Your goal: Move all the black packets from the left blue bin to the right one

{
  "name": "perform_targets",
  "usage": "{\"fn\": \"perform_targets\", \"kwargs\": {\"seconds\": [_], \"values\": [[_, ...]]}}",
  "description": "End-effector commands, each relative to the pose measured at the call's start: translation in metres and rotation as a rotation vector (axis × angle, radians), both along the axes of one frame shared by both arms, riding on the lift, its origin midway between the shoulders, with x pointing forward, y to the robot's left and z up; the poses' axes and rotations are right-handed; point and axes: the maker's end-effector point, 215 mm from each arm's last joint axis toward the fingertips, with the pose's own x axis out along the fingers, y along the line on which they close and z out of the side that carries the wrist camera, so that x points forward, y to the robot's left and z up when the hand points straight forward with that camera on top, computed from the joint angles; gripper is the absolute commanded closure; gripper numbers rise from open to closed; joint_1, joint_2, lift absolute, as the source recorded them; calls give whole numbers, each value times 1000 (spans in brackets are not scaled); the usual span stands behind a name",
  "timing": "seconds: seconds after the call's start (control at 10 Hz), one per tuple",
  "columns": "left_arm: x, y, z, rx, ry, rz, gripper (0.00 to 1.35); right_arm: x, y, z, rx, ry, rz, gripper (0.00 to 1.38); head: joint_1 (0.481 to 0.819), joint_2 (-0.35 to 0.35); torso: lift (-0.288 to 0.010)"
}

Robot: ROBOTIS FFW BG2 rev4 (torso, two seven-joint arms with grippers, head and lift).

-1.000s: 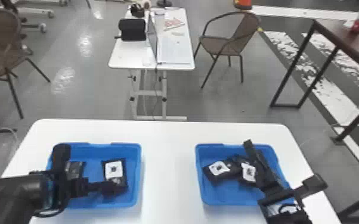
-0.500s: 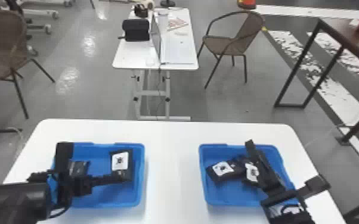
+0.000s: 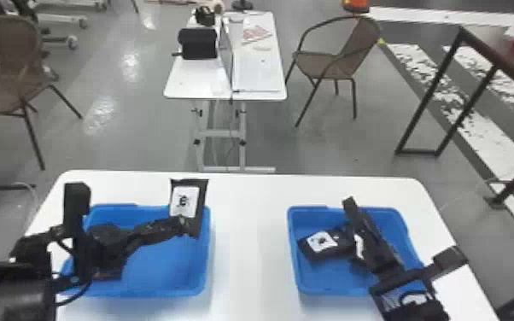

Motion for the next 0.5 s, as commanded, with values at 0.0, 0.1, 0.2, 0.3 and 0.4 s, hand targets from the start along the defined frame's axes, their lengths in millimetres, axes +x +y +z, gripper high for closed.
{"fn": "perform_targets", "kwargs": {"seconds": [0.0, 0.1, 0.2, 0.3, 0.4], "values": [[8, -38, 26, 9, -122, -92, 1222, 15, 32, 19, 11, -41, 80, 305, 695, -93, 0], [13, -59, 30, 34, -146, -157, 1222, 25, 53, 37, 16, -80, 133, 306, 695, -97, 0], [21, -77, 32, 88, -161, -228, 1222, 31, 73, 50, 19, -106, 179, 311, 695, -97, 0], [27, -103, 33, 97, -173, -302, 1222, 34, 91, 60, 19, -122, 217, 311, 695, -97, 0], [33, -125, 32, 106, -177, -353, 1222, 37, 107, 69, 18, -138, 247, 311, 695, -97, 0]]}}
